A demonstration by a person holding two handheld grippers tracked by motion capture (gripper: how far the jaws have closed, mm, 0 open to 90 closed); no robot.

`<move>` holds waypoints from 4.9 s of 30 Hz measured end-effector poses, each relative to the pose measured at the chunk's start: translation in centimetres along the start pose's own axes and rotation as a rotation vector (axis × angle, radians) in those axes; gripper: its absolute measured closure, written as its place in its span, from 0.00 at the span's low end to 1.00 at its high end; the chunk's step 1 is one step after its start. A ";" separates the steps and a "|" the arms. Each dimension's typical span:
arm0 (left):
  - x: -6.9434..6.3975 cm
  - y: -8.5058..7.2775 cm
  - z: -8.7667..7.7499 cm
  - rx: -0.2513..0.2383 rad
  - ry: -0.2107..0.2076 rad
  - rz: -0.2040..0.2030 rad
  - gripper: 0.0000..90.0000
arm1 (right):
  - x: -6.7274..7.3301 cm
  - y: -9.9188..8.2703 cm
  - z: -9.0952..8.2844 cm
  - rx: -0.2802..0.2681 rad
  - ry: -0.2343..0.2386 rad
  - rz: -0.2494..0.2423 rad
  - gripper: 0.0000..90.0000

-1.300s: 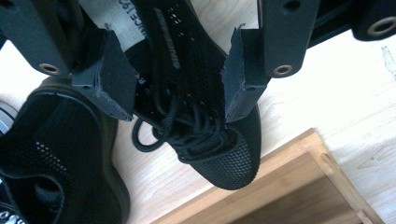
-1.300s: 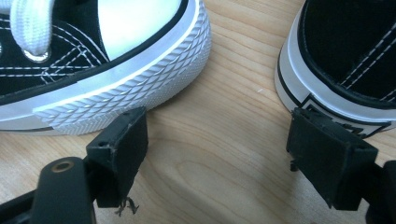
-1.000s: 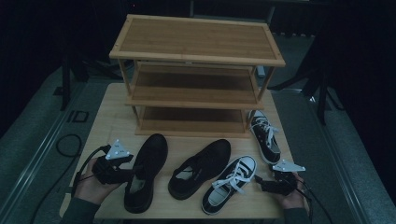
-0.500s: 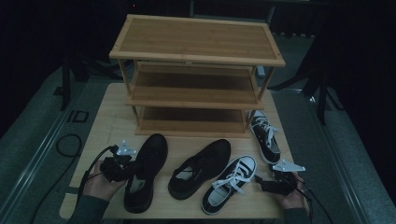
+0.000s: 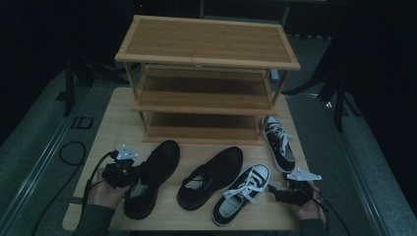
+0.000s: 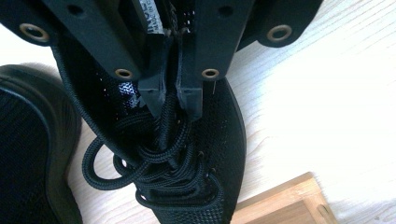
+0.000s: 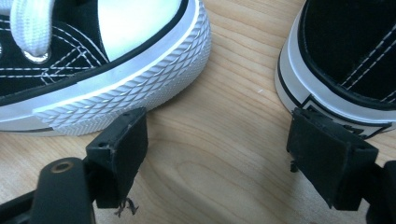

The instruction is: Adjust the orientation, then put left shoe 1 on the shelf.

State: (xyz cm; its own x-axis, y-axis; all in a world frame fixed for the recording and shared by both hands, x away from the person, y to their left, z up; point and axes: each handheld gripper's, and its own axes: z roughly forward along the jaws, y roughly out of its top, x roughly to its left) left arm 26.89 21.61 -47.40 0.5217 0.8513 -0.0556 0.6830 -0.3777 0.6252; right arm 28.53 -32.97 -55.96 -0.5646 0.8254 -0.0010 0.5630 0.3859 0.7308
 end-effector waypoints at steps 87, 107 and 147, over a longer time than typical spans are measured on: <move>3.8 9.0 7.2 -0.195 0.085 -0.326 0.67 | 0.0 0.0 0.0 0.000 0.000 0.000 0.23; 3.3 7.0 1.5 -0.312 -0.011 -0.206 0.66 | 0.0 0.0 0.0 0.000 0.000 0.001 0.23; 0.5 0.1 2.1 -0.118 0.022 -0.107 0.98 | 0.0 0.0 0.0 0.000 0.000 0.000 0.23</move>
State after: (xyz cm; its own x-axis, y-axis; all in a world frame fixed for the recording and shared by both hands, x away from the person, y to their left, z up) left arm 28.26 21.23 -49.04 0.4371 0.8926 -0.1108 0.6687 -0.2401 0.7037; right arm 28.53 -32.96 -55.96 -0.5645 0.8254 -0.0011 0.5630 0.3860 0.7308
